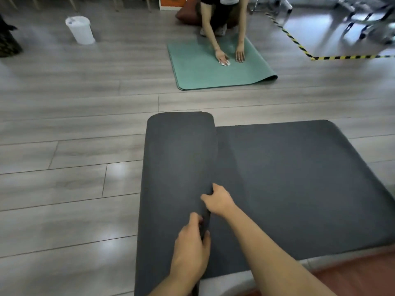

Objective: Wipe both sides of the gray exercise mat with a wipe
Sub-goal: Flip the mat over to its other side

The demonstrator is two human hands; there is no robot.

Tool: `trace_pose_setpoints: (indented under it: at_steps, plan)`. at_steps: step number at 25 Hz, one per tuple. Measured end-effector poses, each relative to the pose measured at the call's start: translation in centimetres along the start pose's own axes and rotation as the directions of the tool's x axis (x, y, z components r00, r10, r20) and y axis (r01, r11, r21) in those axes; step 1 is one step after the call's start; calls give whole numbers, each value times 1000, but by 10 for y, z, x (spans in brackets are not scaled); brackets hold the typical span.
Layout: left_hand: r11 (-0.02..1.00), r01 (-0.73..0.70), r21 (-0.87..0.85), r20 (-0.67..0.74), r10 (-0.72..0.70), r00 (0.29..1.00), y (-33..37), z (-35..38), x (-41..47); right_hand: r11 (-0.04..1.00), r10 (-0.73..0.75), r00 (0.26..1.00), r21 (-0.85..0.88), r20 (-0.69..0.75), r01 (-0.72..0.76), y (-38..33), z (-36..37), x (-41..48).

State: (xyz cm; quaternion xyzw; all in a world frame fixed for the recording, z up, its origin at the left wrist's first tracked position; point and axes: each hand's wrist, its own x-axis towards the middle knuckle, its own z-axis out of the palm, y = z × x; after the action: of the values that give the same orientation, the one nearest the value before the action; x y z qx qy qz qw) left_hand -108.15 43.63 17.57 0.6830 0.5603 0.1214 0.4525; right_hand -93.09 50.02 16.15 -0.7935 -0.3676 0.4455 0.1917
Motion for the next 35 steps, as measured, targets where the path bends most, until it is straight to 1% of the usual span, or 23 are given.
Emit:
trace_pose_setpoints:
  at_steps: [2, 4, 5, 7, 9, 10, 12, 14, 16, 18, 21, 24, 27, 29, 31, 33, 35]
  plan:
    - [997, -25, -68, 87, 31, 996, -7, 4, 11, 999, 8, 1000, -50, -2, -8, 6, -8, 6]
    - [988, -60, -141, 222, 91, 971, -17, 3, 17, 997, 31, 998, -72, -59, -35, 14, -15, 5]
    - [984, -59, -169, 235, 98, 967, -28, 3, 23, 997, 43, 996, -67, -81, -49, 13, -21, 6]
    - [984, -5, -178, 201, 41, 979, -55, 5, 21, 997, 44, 993, -57, -107, -51, 13, -35, 5]
    - [995, 51, -89, 140, -38, 989, -81, 5, 19, 999, 38, 992, -29, -121, -42, 9, -47, 3]
    - [997, 72, -37, 137, -67, 988, -93, 7, 16, 999, 45, 993, -22, -107, -48, 8, -52, 1]
    - [994, 106, 29, 188, -110, 976, -106, 7, 14, 998, 64, 996, -15, -64, -65, 3, -57, -7]
    - [989, 139, 47, 208, -146, 967, -107, 11, 11, 997, 74, 997, -31, -22, -75, 1, -64, -10]
    - [983, 162, 82, 199, -176, 964, -105, 15, 16, 996, 75, 997, -55, -23, -76, 1, -77, -7]
    - [970, 204, 133, 155, -224, 962, -103, 21, 25, 994, 56, 998, -86, -41, -60, 6, -99, 2]
    - [936, 249, 250, 69, -274, 959, -88, 44, 42, 981, -27, 993, -192, -111, 5, 30, -144, 22]
    - [860, 337, 384, -57, -342, 938, -63, 90, 60, 930, -159, 970, -359, -186, 84, 81, -201, 67]
    - [786, 389, 481, -162, -356, 920, -40, 149, 94, 885, -212, 935, -461, -285, 60, 168, -274, 130]
    - [772, 356, 527, -183, -306, 934, -33, 185, 115, 814, -204, 915, -579, -348, -40, 237, -310, 163]
    - [757, 310, 575, -185, -249, 951, -30, 220, 132, 732, -144, 907, -659, -396, -171, 308, -333, 189]
    - [755, 295, 585, -225, -199, 954, -32, 242, 142, 692, -48, 903, -667, -427, -278, 368, -342, 209]
    - [750, 347, 564, -302, -204, 931, -43, 254, 150, 672, 7, 880, -649, -475, -356, 414, -334, 220]
